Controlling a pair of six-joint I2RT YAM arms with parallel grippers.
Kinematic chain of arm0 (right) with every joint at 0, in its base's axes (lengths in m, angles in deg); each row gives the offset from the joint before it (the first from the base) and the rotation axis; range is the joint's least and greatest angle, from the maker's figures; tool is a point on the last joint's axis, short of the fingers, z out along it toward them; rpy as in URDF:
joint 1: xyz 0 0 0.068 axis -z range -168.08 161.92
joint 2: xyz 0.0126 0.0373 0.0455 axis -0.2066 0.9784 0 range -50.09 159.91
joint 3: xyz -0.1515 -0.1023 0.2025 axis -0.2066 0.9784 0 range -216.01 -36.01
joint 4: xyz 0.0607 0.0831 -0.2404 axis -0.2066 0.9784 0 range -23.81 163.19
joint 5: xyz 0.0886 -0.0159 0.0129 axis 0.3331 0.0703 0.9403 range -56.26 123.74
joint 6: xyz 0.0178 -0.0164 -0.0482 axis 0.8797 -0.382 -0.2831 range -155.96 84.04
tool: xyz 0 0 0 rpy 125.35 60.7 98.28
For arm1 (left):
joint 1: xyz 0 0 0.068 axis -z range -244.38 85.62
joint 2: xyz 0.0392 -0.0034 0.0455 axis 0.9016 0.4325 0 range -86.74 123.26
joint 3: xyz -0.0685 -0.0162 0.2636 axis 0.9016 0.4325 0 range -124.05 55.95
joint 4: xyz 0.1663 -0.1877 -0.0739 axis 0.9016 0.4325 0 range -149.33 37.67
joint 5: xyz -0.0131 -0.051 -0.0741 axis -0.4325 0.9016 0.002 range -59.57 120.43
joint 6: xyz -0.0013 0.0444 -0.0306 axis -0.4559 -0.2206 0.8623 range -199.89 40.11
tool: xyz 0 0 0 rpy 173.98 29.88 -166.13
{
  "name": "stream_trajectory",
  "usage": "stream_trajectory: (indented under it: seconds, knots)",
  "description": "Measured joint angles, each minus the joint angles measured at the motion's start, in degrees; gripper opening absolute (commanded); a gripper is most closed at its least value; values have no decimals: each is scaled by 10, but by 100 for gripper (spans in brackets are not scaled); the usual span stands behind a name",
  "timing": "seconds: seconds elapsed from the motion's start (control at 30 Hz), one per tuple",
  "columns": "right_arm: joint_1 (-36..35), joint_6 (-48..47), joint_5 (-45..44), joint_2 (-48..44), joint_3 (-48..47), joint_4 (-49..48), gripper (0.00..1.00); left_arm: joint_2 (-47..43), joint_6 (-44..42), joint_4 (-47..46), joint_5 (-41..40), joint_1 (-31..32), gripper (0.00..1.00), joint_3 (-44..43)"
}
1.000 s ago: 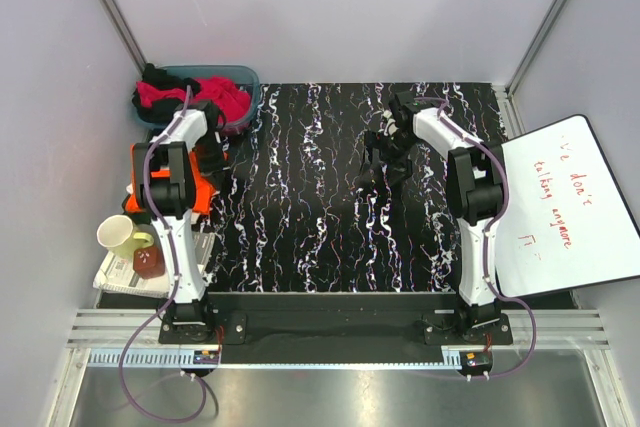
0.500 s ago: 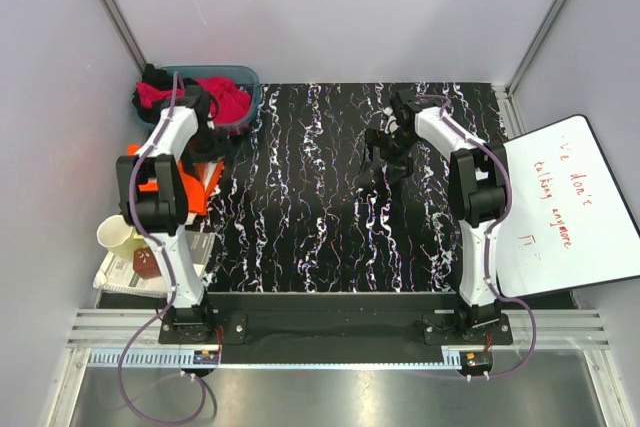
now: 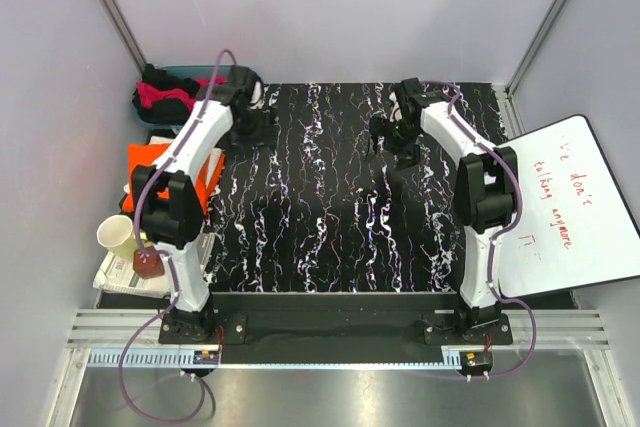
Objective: Fold and stack the t-shirts
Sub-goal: Put the neatly folded tshirt into the corner of the board with the left arm
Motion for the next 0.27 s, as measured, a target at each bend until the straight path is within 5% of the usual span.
stream_trajectory:
  seconds: [0.27]
  knots:
    - [1, -2, -21, -19, 26, -4, 100, 66, -25, 0, 33, 88, 99, -31]
